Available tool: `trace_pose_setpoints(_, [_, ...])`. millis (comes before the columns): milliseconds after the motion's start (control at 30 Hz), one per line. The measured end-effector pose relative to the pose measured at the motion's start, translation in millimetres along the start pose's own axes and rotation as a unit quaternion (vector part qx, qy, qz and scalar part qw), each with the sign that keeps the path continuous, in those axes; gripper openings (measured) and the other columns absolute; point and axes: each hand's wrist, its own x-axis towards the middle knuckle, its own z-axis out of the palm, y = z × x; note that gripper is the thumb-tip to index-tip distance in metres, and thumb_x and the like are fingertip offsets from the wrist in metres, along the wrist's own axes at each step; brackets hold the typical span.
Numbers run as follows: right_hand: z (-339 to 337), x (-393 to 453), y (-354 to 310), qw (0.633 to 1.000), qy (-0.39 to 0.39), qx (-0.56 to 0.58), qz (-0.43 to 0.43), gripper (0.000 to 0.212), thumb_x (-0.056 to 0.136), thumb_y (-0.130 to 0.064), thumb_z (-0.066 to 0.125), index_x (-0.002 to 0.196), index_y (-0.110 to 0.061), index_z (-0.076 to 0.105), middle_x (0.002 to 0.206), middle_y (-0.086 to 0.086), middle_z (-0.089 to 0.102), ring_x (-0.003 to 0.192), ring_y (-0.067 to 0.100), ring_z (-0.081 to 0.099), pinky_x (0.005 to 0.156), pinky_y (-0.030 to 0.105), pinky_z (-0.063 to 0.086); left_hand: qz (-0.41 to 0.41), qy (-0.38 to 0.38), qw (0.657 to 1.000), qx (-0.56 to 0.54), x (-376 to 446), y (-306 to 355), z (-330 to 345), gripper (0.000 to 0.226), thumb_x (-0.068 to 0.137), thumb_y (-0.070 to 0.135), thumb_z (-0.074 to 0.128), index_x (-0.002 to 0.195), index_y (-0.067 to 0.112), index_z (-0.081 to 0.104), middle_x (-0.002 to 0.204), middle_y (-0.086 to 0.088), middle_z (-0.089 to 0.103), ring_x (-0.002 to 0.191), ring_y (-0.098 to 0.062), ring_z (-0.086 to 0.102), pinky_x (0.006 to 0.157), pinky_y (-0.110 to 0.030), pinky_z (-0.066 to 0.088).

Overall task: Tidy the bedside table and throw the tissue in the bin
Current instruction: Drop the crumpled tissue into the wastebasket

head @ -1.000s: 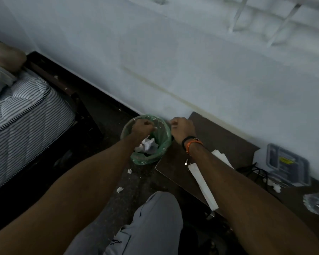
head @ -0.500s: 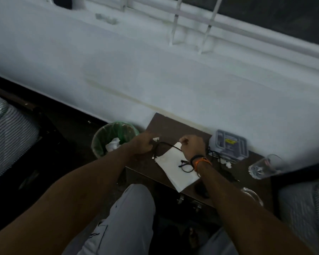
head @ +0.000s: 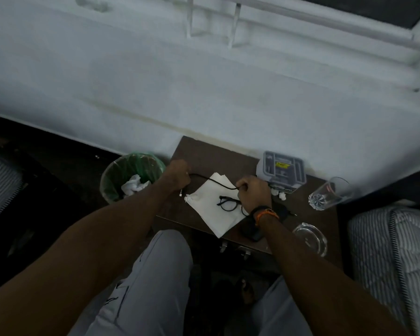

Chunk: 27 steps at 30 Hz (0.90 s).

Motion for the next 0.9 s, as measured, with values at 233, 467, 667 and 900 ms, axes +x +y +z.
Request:
trace_pose_setpoints(233, [-20,-10,0,0.998,0.04,0.036,0.03,0.022,0.082,0.001,0.056,0.087,-0.008,0.075,0.098,0.011,0.074,0.091,0.03,0.067,0.083,0.037,0.055,0.024,0.059,0.994,-0.094,-20,14,-6,0.005,0.079,0.011,0.074,0.081,0.008,0.071,0.09,-0.008,0.071,0.084,-0.022,0.065,0.076,-0.028,0.051])
trace_pose_setpoints(467, [-38,-35,11,0.998,0.037,0.028,0.051,0.021,0.08,0.001,0.058,0.082,-0.007,0.077,0.092,0.008,0.076,0.09,0.027,0.067,0.075,0.024,0.044,0.084,-0.066,0.994,-0.013,-45,16,20,0.044,0.071,0.018,0.084,0.106,0.002,0.063,0.104,-0.012,0.066,0.09,-0.026,0.061,0.068,-0.022,0.039])
trace_pose_setpoints(667, [-44,-49,34,0.996,0.027,0.009,0.09,0.022,0.08,-0.002,0.057,0.088,-0.009,0.076,0.1,0.007,0.074,0.098,0.028,0.065,0.083,0.031,0.049,0.081,-0.054,0.995,0.027,-48,26,42,0.021,0.075,0.01,0.074,0.094,0.006,0.066,0.101,-0.014,0.068,0.093,-0.03,0.064,0.074,-0.025,0.041])
trace_pose_setpoints(900, [-46,-54,63,0.976,0.105,0.049,0.183,0.025,0.078,-0.001,0.06,0.092,-0.013,0.076,0.103,0.012,0.073,0.099,0.035,0.066,0.085,0.039,0.053,0.057,0.019,0.996,-0.065,-39,43,45,0.008,0.073,0.003,0.069,0.079,0.0,0.065,0.089,-0.014,0.067,0.088,-0.028,0.061,0.075,-0.031,0.047])
